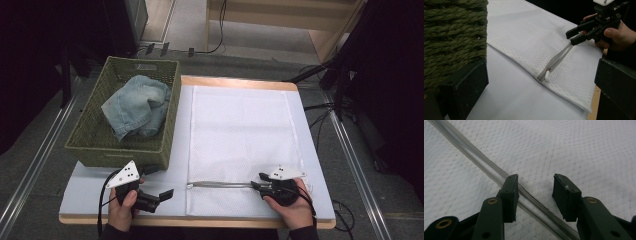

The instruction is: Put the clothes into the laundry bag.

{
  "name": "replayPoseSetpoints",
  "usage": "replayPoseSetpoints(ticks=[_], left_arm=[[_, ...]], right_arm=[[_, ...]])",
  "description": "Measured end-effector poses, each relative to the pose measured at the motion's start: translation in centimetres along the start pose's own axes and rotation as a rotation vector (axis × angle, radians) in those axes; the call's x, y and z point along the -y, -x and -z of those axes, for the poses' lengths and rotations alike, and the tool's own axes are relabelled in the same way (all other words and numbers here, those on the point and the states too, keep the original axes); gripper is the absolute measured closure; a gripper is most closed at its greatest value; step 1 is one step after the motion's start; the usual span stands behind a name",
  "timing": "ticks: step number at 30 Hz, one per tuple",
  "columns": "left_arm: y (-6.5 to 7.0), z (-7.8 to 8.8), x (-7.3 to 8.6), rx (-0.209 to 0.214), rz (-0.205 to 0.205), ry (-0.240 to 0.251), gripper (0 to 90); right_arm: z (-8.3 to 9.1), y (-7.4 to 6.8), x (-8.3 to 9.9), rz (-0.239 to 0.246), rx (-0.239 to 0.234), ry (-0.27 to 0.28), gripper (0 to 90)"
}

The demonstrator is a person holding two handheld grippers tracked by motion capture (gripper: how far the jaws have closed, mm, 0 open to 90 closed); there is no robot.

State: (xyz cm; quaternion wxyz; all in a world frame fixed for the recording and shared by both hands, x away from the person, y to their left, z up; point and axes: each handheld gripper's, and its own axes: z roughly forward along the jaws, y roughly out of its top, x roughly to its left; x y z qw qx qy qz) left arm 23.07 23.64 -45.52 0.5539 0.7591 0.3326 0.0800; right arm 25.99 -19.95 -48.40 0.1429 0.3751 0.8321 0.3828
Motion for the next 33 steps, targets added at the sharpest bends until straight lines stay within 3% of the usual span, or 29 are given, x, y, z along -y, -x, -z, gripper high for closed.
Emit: replayPoseSetpoints(ticks=[2,4,6,9,11,14,16,17,20,23,25,28,31,33], left_arm=[[0.0,-0.1,0.0,0.004,0.001,-0.006,0.0],[0.0,-0.2,0.0,0.004,0.003,-0.010,0.0],[0.0,-0.3,0.1,0.003,0.005,-0.013,0.0],[0.0,-0.4,0.1,0.002,0.012,-0.012,0.0],[0.1,-0.4,0.1,0.007,0.014,-0.006,0.0],[0.3,-0.5,0.0,0.009,0.005,-0.003,0.0],[0.4,-0.7,0.0,0.009,0.003,-0.006,0.0],[0.4,-0.7,0.1,0.009,0.005,-0.007,0.0],[0.4,-0.8,0.2,0.014,0.007,-0.011,0.0],[0.3,-0.7,0.2,0.012,0.008,-0.012,0.0],[0.1,-0.7,0.2,0.012,0.014,-0.011,0.0],[0.2,-0.7,0.2,0.013,0.019,-0.007,0.0],[0.4,-0.7,0.1,0.016,0.009,-0.011,0.0],[0.5,-0.7,0.1,0.013,0.008,-0.012,0.0]], right_arm=[[0.0,-0.1,0.0,0.042,-0.005,-0.001,63.3],[0.0,0.0,0.0,0.050,-0.021,-0.005,72.8],[0.1,0.3,-0.3,0.021,-0.029,-0.026,87.3],[0.1,0.5,-0.8,-0.009,-0.026,-0.057,90.0],[0.6,0.5,-1.7,-0.006,-0.020,-0.016,90.0],[2.0,1.1,-4.1,-0.063,-0.015,0.153,90.0],[2.4,1.6,-5.3,-0.091,-0.003,0.236,90.0],[2.1,1.8,-5.6,-0.095,0.001,0.244,90.0],[-0.5,2.2,-5.2,-0.095,0.046,0.164,90.0],[-2.5,2.3,-3.7,-0.099,0.046,0.085,89.8],[-2.7,2.4,-3.2,-0.105,0.040,0.080,88.5],[-2.6,2.6,-2.9,-0.116,-0.012,0.077,78.9],[-2.7,2.4,-2.7,-0.076,-0.032,0.050,68.7],[-2.5,2.2,-2.5,-0.046,-0.026,0.050,54.4]])
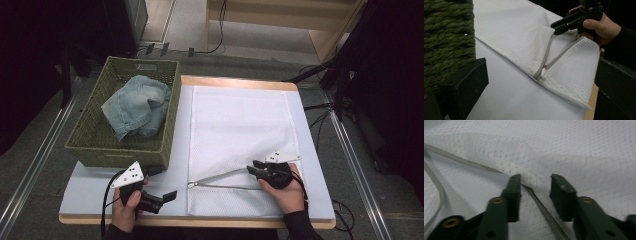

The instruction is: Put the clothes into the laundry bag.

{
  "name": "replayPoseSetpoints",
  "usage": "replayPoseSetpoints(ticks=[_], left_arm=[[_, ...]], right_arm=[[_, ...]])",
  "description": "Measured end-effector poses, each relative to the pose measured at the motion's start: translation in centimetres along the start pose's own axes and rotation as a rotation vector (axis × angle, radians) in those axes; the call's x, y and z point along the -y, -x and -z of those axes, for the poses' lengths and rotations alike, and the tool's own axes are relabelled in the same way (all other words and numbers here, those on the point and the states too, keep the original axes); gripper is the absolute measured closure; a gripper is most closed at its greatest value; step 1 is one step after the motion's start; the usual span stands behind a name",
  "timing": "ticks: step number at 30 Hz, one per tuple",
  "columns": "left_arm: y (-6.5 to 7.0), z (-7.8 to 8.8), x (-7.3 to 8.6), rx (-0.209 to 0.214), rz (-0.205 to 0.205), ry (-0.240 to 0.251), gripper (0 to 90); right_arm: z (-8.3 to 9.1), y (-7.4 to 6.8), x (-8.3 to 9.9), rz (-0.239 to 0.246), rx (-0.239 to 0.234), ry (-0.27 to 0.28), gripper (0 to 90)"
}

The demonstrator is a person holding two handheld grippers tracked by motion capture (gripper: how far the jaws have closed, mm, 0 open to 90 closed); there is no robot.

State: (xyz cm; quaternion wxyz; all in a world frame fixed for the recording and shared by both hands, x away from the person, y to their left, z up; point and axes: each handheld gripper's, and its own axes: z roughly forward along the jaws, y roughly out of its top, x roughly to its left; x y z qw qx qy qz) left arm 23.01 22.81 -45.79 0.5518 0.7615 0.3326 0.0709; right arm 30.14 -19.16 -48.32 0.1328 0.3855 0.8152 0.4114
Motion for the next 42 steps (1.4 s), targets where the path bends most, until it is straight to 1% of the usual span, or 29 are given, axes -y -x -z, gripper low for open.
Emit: replayPoseSetpoints(ticks=[1,3,5,7,9,11,13,14,15,16,17,18,19,20,21,22,23,24,25,26,27,29,31,32,35,38,40,41,42], left_arm=[[0.0,0.0,0.0,0.001,-0.001,0.001,0.0],[0.0,0.0,0.0,0.003,-0.001,0.002,0.0],[0.1,-0.1,0.0,0.003,0.002,0.000,0.0],[0.1,-0.1,0.0,0.007,-0.002,-0.006,0.0],[0.1,-0.2,0.0,0.010,-0.001,-0.009,0.0],[0.1,-0.3,0.0,0.008,-0.003,-0.015,0.0],[0.1,-0.3,0.0,0.009,0.000,-0.015,0.0],[0.0,-0.3,0.1,0.009,0.000,-0.018,0.0],[0.0,-0.3,0.1,0.009,0.002,-0.017,0.0],[0.0,-0.3,0.1,0.010,0.002,-0.017,0.0],[0.0,-0.3,0.1,0.010,0.001,-0.018,0.0],[0.0,-0.3,0.1,0.010,0.000,-0.020,0.0],[0.0,-0.4,0.1,0.011,-0.002,-0.020,0.0],[0.0,-0.4,0.1,0.011,-0.002,-0.019,0.0],[0.1,-0.4,0.1,0.010,-0.003,-0.020,0.0],[0.1,-0.4,0.1,0.008,-0.004,-0.021,0.0],[0.1,-0.4,0.1,0.008,-0.004,-0.021,0.0],[0.1,-0.4,0.0,0.009,-0.004,-0.021,0.0],[0.1,-0.4,0.0,0.010,-0.004,-0.021,0.0],[0.1,-0.4,0.0,0.009,-0.003,-0.020,0.0],[0.2,-0.4,0.0,0.009,-0.005,-0.021,0.0],[0.2,-0.4,0.0,0.007,-0.008,-0.021,0.0],[0.2,-0.3,0.0,0.009,-0.006,-0.018,0.0],[0.1,-0.3,0.0,0.007,-0.005,-0.019,0.0],[0.0,-0.2,0.0,0.008,-0.001,-0.016,0.0],[0.0,-0.2,0.0,0.008,-0.002,-0.017,0.0],[0.0,-0.2,0.0,0.009,-0.002,-0.018,0.0],[0.0,-0.3,0.0,0.009,-0.004,-0.018,0.0],[0.0,-0.3,0.0,0.008,-0.005,-0.019,0.0]], right_arm=[[0.0,-0.1,0.1,0.018,0.008,0.004,47.1],[-0.3,-0.5,0.1,0.060,0.012,-0.036,36.1],[-0.5,-0.8,0.0,0.095,0.026,-0.052,33.5],[-0.8,-1.1,-0.2,0.082,0.037,-0.063,28.6],[-1.2,-1.5,-0.6,0.090,0.059,-0.077,24.7],[-1.5,-1.6,-1.0,0.057,0.082,-0.093,26.2],[-1.5,-1.4,-1.3,-0.004,0.131,-0.095,37.2],[-1.4,-1.3,-1.4,-0.030,0.152,-0.095,46.0],[-1.3,-1.1,-1.5,-0.047,0.173,-0.093,58.5],[-1.1,-1.0,-1.4,-0.057,0.163,-0.087,77.3],[-1.0,-0.9,-1.5,-0.063,0.132,-0.087,85.4],[-0.7,-0.8,-1.5,-0.057,0.108,-0.061,89.0],[-0.2,-1.1,-1.7,-0.044,0.099,-0.001,89.1],[0.5,-1.3,-2.0,-0.041,0.058,0.086,89.0],[1.2,-1.4,-2.3,-0.044,0.003,0.155,88.8],[2.2,-1.6,-2.9,-0.050,-0.088,0.244,88.0],[2.5,-1.7,-3.0,-0.047,-0.095,0.253,87.4],[2.6,-1.8,-3.3,-0.033,-0.084,0.224,86.1],[2.3,-1.7,-3.3,-0.038,-0.080,0.187,85.1],[1.9,-1.6,-3.0,-0.044,-0.076,0.147,84.8],[1.2,-1.3,-2.4,-0.068,-0.078,0.096,84.6],[0.5,-0.9,-1.6,-0.093,-0.095,0.074,82.8],[0.2,-1.0,-1.3,-0.079,-0.097,0.056,78.4],[0.1,-1.3,-1.4,-0.056,-0.086,0.053,76.0],[-0.2,-1.7,-1.4,-0.016,-0.055,0.020,70.5],[-0.8,-2.0,-1.1,0.016,-0.032,-0.019,63.3],[-1.0,-2.2,-1.1,0.036,-0.011,-0.030,57.6],[-1.1,-2.3,-1.1,0.050,0.014,-0.038,55.1],[-1.1,-2.4,-1.1,0.052,0.025,-0.041,53.4]])
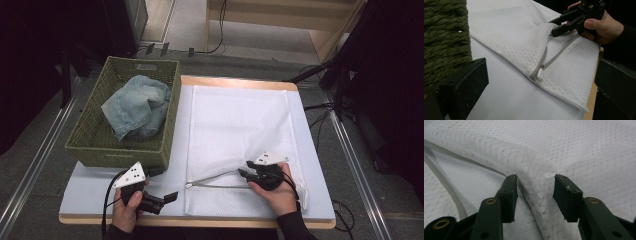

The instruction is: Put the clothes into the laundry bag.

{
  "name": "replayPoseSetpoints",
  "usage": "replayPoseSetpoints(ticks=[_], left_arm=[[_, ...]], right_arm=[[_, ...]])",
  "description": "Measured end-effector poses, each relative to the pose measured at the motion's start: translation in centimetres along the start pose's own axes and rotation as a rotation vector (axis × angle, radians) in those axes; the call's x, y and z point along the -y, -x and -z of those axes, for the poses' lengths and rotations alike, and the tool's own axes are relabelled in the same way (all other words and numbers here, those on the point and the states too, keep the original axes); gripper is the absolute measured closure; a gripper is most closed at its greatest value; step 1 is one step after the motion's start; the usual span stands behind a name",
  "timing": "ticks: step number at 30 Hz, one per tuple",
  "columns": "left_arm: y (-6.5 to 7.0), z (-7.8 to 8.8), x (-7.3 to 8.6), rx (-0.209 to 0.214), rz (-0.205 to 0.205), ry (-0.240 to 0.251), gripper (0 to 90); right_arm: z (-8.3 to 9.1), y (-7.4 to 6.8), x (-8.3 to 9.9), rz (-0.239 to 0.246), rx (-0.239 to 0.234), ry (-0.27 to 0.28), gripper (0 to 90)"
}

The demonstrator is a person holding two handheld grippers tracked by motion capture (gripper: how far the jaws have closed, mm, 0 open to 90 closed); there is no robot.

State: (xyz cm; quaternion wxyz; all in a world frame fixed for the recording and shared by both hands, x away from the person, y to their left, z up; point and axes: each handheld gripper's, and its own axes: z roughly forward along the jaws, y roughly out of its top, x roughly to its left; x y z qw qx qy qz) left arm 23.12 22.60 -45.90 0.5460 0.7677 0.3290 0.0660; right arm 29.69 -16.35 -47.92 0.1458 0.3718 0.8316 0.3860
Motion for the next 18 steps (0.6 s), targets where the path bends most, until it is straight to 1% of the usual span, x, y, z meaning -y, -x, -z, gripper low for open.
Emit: replayPoseSetpoints(ticks=[1,3,4,5,6,7,8,9,10,11,12,13,14,15,16,18], left_arm=[[0.0,0.0,0.0,0.001,-0.002,0.001,0.0],[0.1,0.0,0.0,0.008,-0.007,0.004,0.0],[0.1,0.0,-0.1,0.001,-0.012,0.006,0.0],[0.2,0.1,-0.1,-0.002,-0.015,0.006,0.0],[0.2,0.0,-0.1,0.005,-0.017,0.010,0.0],[0.3,0.0,-0.1,0.001,-0.022,0.010,0.0],[0.3,0.1,-0.1,0.000,-0.027,0.011,0.0],[0.3,0.1,-0.1,0.003,-0.028,0.014,0.0],[0.4,0.1,-0.1,0.003,-0.028,0.015,0.0],[0.4,0.1,-0.1,0.001,-0.028,0.017,0.0],[0.4,0.0,-0.2,0.003,-0.029,0.017,0.0],[0.4,0.0,-0.2,0.004,-0.028,0.015,0.0],[0.4,0.0,-0.2,0.005,-0.029,0.013,0.0],[0.5,-0.1,-0.2,0.003,-0.033,0.012,0.0],[0.6,-0.1,-0.2,0.004,-0.037,0.013,0.0],[0.7,-0.1,-0.3,0.006,-0.041,0.018,0.0]], right_arm=[[0.0,0.0,0.0,-0.002,0.000,-0.001,52.5],[0.1,0.0,-0.1,-0.006,-0.021,-0.008,51.1],[0.1,-0.1,-0.2,-0.008,-0.036,-0.022,49.7],[0.1,-0.1,-0.3,-0.006,-0.038,-0.037,49.3],[0.1,-0.1,-0.3,-0.002,-0.034,-0.046,49.4],[0.1,-0.1,-0.2,-0.001,-0.025,-0.054,50.2],[0.1,-0.1,-0.1,0.005,-0.013,-0.058,54.6],[0.1,-0.1,0.0,0.009,0.007,-0.051,59.7],[0.2,-0.1,0.1,0.015,0.018,-0.048,66.6],[0.2,0.0,0.1,0.020,0.014,-0.049,76.3],[0.3,0.1,0.1,0.028,0.010,-0.052,82.9],[0.5,0.2,0.0,0.025,0.009,-0.052,88.6],[0.6,0.3,0.0,0.019,0.007,-0.042,89.8],[0.9,0.4,-0.1,0.000,-0.009,-0.018,90.0],[1.4,0.6,-0.3,-0.019,-0.026,0.024,90.0],[2.4,0.7,-0.8,-0.036,-0.051,0.076,90.0]])
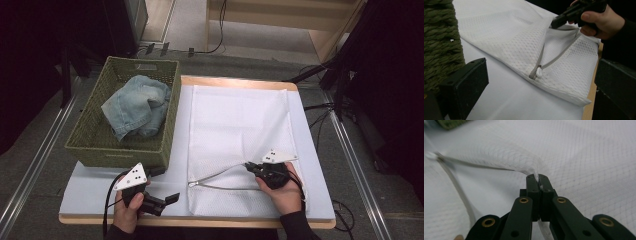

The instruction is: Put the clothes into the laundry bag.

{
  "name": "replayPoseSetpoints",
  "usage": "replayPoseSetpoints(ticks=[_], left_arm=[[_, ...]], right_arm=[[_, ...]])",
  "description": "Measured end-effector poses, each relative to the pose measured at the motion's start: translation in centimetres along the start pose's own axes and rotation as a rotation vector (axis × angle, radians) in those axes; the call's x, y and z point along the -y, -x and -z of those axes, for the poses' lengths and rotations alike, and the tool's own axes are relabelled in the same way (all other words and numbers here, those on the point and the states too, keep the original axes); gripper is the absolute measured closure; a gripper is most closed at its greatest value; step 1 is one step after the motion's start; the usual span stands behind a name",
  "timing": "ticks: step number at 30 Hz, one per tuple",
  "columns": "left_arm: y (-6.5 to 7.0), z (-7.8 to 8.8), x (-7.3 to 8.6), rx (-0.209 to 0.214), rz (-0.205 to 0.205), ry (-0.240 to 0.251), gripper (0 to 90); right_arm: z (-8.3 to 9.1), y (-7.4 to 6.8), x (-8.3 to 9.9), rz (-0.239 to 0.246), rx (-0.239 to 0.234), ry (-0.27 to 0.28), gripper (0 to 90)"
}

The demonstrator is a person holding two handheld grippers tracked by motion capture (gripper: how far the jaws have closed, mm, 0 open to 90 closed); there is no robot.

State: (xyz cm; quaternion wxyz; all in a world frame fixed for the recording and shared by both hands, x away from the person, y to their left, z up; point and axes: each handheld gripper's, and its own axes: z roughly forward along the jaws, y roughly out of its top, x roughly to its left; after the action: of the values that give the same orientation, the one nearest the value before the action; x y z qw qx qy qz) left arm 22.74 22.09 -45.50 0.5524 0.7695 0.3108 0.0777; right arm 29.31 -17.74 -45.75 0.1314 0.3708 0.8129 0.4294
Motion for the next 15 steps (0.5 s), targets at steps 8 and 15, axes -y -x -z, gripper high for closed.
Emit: replayPoseSetpoints(ticks=[8,15], left_arm=[[0.7,0.5,-0.9,-0.024,-0.029,0.031,0.0],[1.3,1.9,-2.6,-0.043,-0.037,0.086,0.0]], right_arm=[[2.7,1.1,-1.9,-0.061,-0.094,0.170,90.0],[3.6,1.3,-4.4,-0.047,-0.105,0.184,90.0]])
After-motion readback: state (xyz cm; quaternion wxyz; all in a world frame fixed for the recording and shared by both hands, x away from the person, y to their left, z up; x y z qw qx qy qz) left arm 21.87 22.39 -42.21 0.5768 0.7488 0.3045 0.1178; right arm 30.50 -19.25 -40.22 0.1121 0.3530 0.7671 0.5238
